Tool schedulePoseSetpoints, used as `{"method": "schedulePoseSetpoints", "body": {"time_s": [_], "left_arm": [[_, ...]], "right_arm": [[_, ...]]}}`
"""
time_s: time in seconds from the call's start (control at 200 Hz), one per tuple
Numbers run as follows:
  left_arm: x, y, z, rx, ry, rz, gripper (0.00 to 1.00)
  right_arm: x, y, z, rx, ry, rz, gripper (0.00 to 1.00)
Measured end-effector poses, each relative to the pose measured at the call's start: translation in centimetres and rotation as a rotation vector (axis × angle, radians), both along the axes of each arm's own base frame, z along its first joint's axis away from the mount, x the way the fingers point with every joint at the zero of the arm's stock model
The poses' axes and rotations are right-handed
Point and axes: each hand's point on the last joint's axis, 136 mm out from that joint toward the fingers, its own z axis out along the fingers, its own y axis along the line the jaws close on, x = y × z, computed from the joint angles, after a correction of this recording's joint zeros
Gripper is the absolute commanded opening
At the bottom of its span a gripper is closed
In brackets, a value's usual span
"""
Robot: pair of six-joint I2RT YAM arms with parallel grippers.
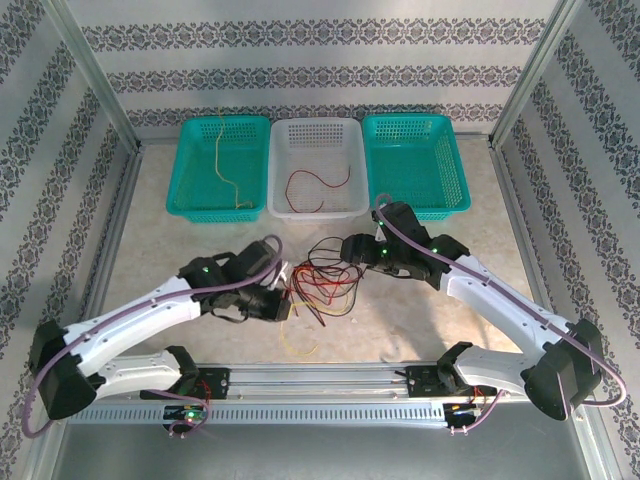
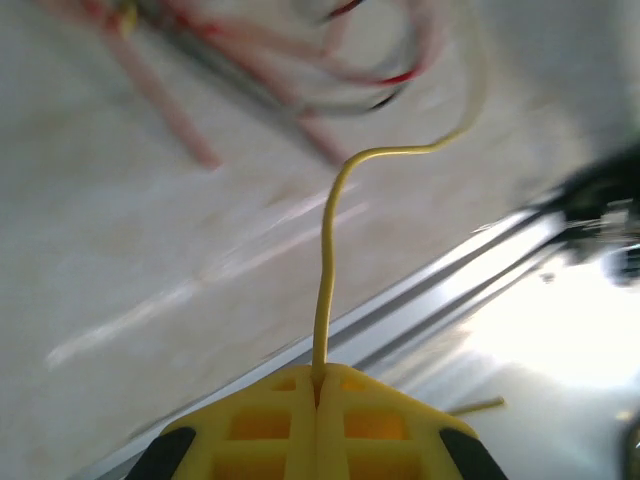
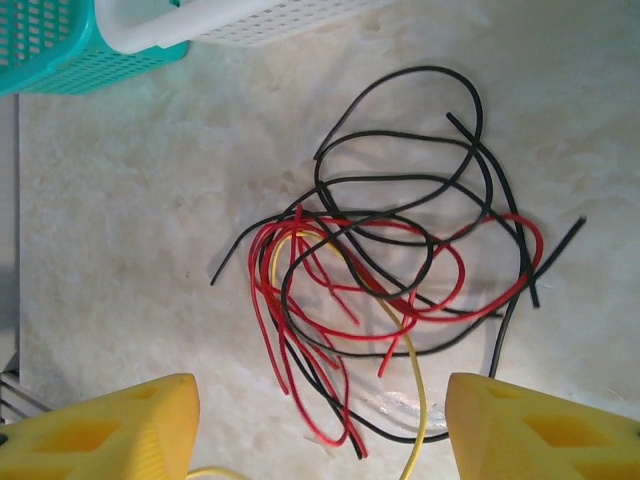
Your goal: Untangle the cables
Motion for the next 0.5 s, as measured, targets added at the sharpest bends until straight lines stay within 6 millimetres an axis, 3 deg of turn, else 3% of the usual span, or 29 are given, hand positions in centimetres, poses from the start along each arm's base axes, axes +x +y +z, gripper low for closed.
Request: {"method": "schedulePoseSetpoints", "body": {"time_s": [0.095,0.24,0.37,0.505], "left_arm": [[1.0,-1.9,5.3,-0.122,-0.096,-0.038,0.00],[2.1,-3.8,10.9,-0.224,-0.192,-0.091,0.00],[3.0,-5.4,14.1,-0.282,-0.249,-0.128,0.00],[3.6,-5.9,16.3,-0.340,-0.309,-0.131,0.00]], "right_arm": [[0.4,-0.2,1.0,-0.008,-0.023,-0.005,0.66],[1.4,-0.7,4.3,0.009,-0.108,-0.027,0.67],[1.5,-1.5,7.5,0.036,-0.192,-0.040,0.69],[1.2,-2.3,9.0,0.045,-0.244,-0.048,0.73]]}}
